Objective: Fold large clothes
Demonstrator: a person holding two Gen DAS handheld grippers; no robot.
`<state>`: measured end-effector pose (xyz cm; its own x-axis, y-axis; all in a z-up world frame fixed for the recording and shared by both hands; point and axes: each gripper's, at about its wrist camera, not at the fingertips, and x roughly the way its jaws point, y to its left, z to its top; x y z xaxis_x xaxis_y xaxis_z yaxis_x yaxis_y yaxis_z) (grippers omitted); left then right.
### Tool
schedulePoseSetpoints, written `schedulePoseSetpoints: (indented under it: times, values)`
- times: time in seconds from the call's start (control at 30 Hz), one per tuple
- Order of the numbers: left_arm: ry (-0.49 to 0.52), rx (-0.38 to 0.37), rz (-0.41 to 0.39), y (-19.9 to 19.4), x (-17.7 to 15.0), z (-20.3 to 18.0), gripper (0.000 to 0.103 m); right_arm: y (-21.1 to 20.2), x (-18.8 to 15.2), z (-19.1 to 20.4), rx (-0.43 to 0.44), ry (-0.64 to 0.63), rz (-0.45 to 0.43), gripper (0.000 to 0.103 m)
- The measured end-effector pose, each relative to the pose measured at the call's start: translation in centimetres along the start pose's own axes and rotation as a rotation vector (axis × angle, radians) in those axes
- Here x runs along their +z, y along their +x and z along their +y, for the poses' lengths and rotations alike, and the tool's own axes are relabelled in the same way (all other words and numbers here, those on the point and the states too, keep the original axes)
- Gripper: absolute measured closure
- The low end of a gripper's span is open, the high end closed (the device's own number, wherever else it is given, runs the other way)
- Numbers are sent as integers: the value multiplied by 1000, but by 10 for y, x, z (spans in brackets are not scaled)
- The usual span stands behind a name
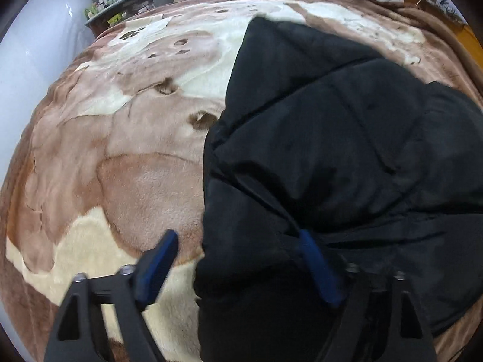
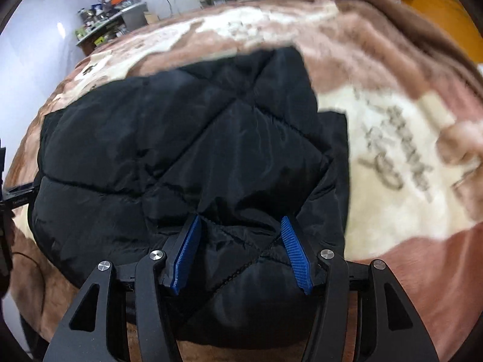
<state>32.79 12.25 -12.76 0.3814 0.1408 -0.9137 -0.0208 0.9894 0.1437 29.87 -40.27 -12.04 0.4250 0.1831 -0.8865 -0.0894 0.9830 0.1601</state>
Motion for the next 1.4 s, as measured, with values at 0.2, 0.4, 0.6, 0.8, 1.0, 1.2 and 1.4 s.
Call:
schedulePoseSetpoints:
  times: [0.2, 0.4, 0.6, 0.8, 1.0, 1.2, 1.4]
  values:
    - [-20, -17, 24, 18, -6, -2, 12, 27, 2, 13, -78, -58, 32, 46]
    - [-8, -8, 38, 34, -6, -8, 6, 42, 6, 12, -71, -62, 53, 46]
    - [-12, 0, 54, 36, -5, -8, 6, 47, 7, 13, -76, -63, 53, 46]
    - [35, 67, 22, 21, 2, -20, 6, 37, 13, 18, -111, -76, 55, 46]
    - [-85, -89, 25, -7, 4, 14, 7, -10, 23, 15, -77, -12, -21, 45]
    - [-132, -206, -20, -37, -2, 47, 7, -49, 19, -5, 12, 60, -73, 37]
    - [-123, -366, 79, -24, -10, 57, 7, -59, 3, -36, 45, 101, -53, 27]
